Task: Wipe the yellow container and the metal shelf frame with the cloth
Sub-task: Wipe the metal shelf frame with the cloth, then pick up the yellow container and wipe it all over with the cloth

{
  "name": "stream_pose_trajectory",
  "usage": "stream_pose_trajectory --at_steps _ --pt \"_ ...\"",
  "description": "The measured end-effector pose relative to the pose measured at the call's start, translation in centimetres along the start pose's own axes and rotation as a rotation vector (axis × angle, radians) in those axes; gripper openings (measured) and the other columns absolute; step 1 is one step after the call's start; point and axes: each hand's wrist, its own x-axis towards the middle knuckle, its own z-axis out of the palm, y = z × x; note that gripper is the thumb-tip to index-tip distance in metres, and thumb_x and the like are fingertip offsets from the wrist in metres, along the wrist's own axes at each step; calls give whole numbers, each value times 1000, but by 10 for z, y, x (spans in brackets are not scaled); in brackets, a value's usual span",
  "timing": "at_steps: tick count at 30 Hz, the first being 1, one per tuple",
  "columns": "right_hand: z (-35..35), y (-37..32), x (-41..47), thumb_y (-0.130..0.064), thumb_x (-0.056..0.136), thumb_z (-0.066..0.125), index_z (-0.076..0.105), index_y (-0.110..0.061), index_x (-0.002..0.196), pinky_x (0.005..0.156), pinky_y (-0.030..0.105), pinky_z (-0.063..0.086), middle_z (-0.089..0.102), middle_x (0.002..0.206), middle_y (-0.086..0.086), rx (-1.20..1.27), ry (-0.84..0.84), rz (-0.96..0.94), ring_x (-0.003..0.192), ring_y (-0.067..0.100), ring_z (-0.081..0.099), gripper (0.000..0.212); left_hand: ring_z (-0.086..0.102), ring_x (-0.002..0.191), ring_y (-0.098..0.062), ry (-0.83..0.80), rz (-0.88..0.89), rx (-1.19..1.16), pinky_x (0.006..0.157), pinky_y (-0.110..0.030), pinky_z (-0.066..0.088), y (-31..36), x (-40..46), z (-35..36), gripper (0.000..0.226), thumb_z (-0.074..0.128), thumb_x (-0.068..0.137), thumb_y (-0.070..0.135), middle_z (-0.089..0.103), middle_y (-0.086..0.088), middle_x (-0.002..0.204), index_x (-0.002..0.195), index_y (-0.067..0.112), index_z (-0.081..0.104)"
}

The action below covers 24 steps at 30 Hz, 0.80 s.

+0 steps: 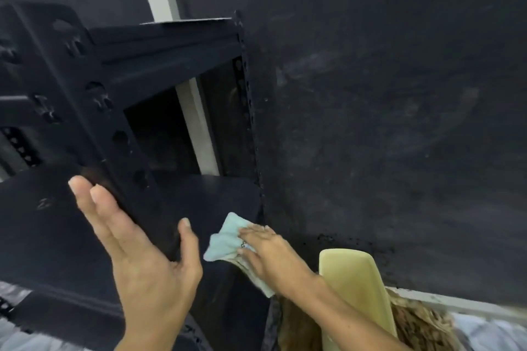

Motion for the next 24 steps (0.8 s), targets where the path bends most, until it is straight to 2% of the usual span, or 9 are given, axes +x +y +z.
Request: stream_pose_trajectory --at_steps 2,5,8,10,13,15,17,20,24 --pt "-25 8 -46 -25 103 47 50 -7 139 114 17 10 53 146 8 3 12 91 140 16 41 41 -9 165 -23 -93 -65 -70 132 -21 2 5 -10 -9 98 64 88 7 -4 -48 165 157 -18 -1" --pt "-66 13 -114 -27 104 44 45 -7 143 118 23 20 48 149 9 -49 32 230 142 19 38 43 17 160 -50 -153 -268 -171 134 -47 19 13 -29 -15 96 57 89 31 15 -38 170 164 -5 10" --pt "-101 19 -173 -31 104 43 55 -9 127 92 23 43 65 123 13 -48 91 389 113 29 61 34 28 158 -47 -219 -385 -170 124 -66 32 41 -72 -21 93 52 85 47 25 -21 173 168 22 18" --pt "-117 27 -208 -39 101 40 57 -14 109 77 40 51 69 99 10 -41 156 505 88 31 65 31 34 155 -47 -350 -385 -179 123 -63 34 67 -108 -18 89 51 81 43 33 -25 170 162 9 36" --pt "-124 43 -250 -34 102 43 57 -11 96 69 42 49 67 85 6 -41 214 615 76 27 62 28 43 152 -37 -754 -558 -224 122 -53 37 102 -155 4 84 64 83 44 41 -21 167 154 2 48" --pt "-122 58 -271 -33 102 44 57 -11 95 64 37 46 63 79 2 -48 237 687 71 23 59 27 38 156 -32 -1119 -581 -232 127 -47 32 113 -187 36 79 75 91 31 37 -15 171 160 9 41" --pt "-116 74 -287 -37 102 43 58 -15 98 63 35 46 65 78 0 -33 271 771 71 21 62 27 32 159 -28 -1388 -491 -239 126 -38 29 120 -221 76 85 67 96 43 29 -8 175 166 16 26" --pt "-101 101 -303 -37 102 45 60 -18 110 61 25 46 67 76 -4 17 299 825 72 8 65 25 35 157 -30 -1631 -448 -200 126 -37 33 134 -261 139 89 54 100 56 34 -11 171 168 14 14" --pt "-82 135 -319 -32 102 48 53 -26 97 48 17 31 50 51 -8 48 333 860 56 -2 56 9 60 133 -36 -1794 -331 -33 108 -42 51 141 -300 205 73 47 101 57 60 -15 143 158 14 31"
